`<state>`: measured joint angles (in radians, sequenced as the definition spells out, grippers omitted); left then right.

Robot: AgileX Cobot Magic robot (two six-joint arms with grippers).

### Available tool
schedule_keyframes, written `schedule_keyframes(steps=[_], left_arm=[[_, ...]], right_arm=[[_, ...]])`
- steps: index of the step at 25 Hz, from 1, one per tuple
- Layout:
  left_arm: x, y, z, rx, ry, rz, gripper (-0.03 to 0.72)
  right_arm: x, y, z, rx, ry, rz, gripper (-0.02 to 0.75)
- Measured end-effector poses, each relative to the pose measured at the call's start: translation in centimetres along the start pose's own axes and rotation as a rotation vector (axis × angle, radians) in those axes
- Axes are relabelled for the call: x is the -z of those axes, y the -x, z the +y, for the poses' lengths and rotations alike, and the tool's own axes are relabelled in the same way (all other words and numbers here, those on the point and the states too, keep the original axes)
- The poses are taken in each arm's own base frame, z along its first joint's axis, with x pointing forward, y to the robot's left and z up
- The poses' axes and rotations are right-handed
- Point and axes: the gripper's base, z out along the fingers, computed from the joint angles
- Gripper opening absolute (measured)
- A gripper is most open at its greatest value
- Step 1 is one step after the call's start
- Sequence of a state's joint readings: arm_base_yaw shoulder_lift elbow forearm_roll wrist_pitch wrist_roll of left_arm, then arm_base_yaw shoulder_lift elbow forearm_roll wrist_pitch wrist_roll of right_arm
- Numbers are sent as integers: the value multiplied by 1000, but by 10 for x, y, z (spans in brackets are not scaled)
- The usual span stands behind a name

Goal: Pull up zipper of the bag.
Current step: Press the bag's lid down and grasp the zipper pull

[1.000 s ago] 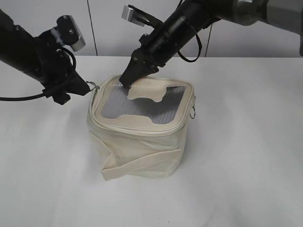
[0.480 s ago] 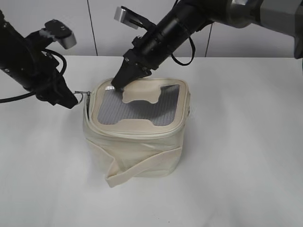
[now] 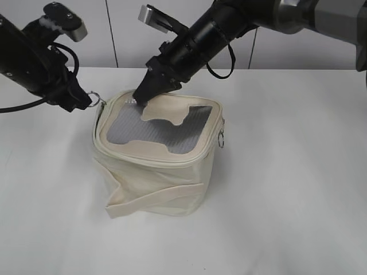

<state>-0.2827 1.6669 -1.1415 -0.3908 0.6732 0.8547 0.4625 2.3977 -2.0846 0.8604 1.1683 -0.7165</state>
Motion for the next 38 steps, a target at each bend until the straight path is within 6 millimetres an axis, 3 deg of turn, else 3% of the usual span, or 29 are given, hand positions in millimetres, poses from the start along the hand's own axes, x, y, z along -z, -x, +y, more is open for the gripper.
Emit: schedule_keyframes(steps=[6,8,12,14,18,22,29,38], left_arm=[[2,-2,-2,-9,-15,22,10],[6,-5,0,-38,-5,53,101],[8,-10,3,-60,4,84,385],[8,-8,5,-63,26,66,419],[9,0,13,-120,117,-16,399],[6,9,14,-357,193,-59,393],[-18,18,4,-608,222,-38,389],[-26,18,-4,-675,157,-42,354]], right_arm=[[0,0,0,-5,1,-2,51],[1,0,-1,-5,-4,1,51],[2,-1,-2,-7,-4,3,51],[2,-1,-2,-7,-4,3,51],[2,-1,-2,-7,-2,5,51],[2,-1,-2,-7,-2,5,48],[2,-1,-2,-7,-2,5,48],[2,-1,-2,1,-2,6,48]])
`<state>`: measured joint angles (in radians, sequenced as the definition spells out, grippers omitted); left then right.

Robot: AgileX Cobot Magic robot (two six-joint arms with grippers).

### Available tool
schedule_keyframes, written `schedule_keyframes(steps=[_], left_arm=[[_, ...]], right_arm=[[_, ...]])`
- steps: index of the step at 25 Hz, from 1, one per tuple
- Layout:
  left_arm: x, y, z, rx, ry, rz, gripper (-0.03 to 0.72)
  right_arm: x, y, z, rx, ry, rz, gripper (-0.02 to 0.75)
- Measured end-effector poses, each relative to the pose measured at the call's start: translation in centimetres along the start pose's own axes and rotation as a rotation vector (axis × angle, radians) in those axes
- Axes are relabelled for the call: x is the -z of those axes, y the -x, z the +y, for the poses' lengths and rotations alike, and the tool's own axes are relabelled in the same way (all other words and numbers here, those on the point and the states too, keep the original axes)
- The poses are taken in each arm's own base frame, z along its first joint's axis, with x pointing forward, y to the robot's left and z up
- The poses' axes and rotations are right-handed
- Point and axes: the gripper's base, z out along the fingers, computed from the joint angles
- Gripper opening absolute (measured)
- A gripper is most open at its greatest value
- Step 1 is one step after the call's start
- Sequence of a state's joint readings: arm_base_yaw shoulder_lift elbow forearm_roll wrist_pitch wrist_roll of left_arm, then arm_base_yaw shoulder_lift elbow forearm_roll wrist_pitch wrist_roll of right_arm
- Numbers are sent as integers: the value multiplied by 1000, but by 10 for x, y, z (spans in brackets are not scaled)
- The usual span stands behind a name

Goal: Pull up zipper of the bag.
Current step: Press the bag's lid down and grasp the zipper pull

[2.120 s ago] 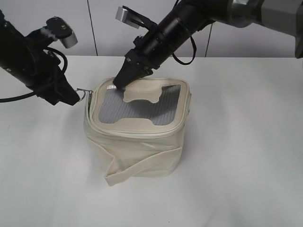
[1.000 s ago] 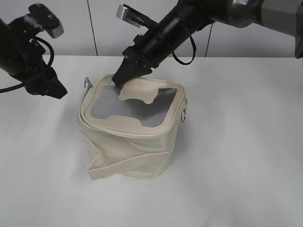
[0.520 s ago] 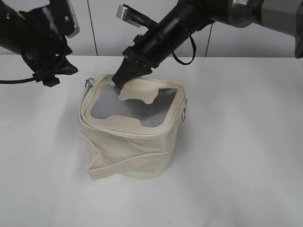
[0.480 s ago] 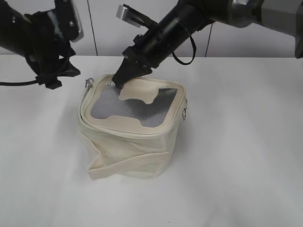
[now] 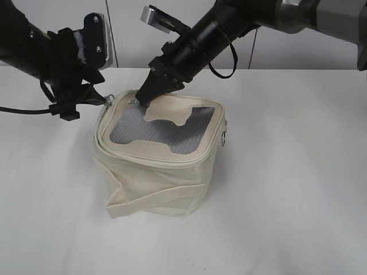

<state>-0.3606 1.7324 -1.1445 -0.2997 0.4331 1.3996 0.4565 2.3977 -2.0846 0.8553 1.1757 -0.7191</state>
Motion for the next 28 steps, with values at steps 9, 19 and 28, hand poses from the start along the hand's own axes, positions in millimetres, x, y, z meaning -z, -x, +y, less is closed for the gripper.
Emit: schedule_keyframes(steps=[9,19,28], left_arm=[[0,6,-8,-40,-84,-61,352],[-1,13,-9,-108,-64,-75,352],[-11,14,-14,-130,-83,-68,111]], right_arm=[[0,0,0,1,1,1,48],[0,0,0,2,0,3,48],[2,-1,-2,1,-4,8,48]])
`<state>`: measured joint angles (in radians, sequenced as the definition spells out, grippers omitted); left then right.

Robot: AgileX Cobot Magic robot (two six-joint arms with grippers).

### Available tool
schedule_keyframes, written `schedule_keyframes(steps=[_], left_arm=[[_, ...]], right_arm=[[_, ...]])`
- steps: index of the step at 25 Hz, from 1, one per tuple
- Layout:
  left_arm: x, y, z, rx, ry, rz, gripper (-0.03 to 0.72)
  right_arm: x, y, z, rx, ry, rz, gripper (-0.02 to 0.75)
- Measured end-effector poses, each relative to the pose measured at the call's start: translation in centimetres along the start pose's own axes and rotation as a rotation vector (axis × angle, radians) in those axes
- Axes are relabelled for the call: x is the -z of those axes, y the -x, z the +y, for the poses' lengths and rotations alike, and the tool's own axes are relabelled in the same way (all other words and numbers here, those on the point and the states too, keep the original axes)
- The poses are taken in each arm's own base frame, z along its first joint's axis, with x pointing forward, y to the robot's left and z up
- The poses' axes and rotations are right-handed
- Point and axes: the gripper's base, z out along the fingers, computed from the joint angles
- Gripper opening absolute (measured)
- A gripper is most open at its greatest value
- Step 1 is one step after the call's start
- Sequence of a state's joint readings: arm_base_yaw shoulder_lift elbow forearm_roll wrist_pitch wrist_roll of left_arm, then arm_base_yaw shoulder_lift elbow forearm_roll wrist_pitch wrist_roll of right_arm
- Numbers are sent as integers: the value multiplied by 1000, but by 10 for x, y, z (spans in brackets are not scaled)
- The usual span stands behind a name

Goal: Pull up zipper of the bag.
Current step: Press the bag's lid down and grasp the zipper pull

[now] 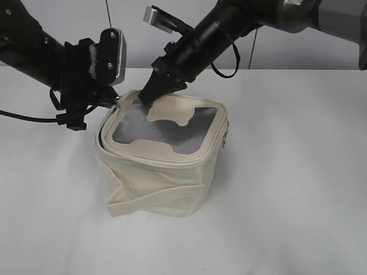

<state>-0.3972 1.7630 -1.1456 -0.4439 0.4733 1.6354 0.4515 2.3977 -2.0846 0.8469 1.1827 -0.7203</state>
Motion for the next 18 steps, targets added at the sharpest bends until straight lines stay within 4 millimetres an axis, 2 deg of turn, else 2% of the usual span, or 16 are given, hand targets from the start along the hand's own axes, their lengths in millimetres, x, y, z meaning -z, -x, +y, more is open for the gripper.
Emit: schedule_keyframes(steps=[2,4,10,18], left_arm=[[-1,-1,0,-15,-1,7,30],[-2,-1,0,-18,-1,12,13],[7,-8,0,100,-18,68,-1],[26,-11,-10,374,-114,169,-1]], right_arm=[[0,0,0,0,3,3,48],[0,0,0,0,3,4,48],[0,0,0,0,4,3,48],[-2,0,4,0,20,9,48]])
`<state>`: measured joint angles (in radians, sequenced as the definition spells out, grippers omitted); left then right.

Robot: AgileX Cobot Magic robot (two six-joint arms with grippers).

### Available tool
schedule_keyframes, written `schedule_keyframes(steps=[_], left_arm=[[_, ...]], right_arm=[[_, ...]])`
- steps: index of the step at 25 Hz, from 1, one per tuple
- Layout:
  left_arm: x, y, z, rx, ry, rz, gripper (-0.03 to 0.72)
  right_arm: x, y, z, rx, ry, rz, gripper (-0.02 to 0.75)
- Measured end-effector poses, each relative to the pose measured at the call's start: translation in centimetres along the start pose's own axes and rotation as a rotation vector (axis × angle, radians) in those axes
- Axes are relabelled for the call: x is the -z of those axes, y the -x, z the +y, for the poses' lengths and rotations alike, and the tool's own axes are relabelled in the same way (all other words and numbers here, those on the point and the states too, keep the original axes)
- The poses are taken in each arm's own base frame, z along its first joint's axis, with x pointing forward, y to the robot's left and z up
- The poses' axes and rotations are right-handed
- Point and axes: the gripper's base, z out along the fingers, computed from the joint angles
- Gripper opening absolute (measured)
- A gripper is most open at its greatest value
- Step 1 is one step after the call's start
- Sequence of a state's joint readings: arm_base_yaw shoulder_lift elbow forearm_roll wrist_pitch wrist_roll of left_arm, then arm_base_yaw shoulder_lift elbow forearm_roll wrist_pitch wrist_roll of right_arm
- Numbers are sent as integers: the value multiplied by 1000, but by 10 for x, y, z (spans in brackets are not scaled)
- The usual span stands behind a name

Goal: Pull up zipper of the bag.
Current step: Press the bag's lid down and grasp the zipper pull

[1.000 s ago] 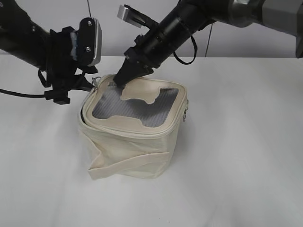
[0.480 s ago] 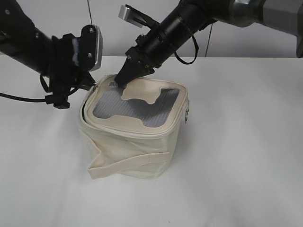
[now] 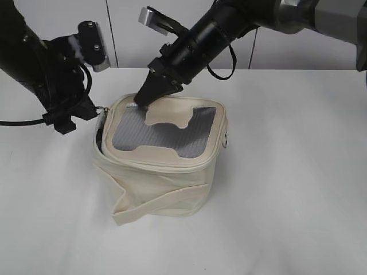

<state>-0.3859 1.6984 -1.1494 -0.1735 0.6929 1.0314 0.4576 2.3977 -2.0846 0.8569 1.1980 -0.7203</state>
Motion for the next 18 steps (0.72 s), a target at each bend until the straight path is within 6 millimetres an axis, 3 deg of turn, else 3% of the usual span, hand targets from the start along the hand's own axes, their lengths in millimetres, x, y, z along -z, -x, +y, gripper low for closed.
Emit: schedule_keyframes(steps=[9,18], left_arm=[[29,3,-9,98,20,-24,1],[21,-19,-46,171,37,-70,3]], right_arm=[[-1,0,3,-27,24,3,48],[-5,1,8,-50,33,12,46]])
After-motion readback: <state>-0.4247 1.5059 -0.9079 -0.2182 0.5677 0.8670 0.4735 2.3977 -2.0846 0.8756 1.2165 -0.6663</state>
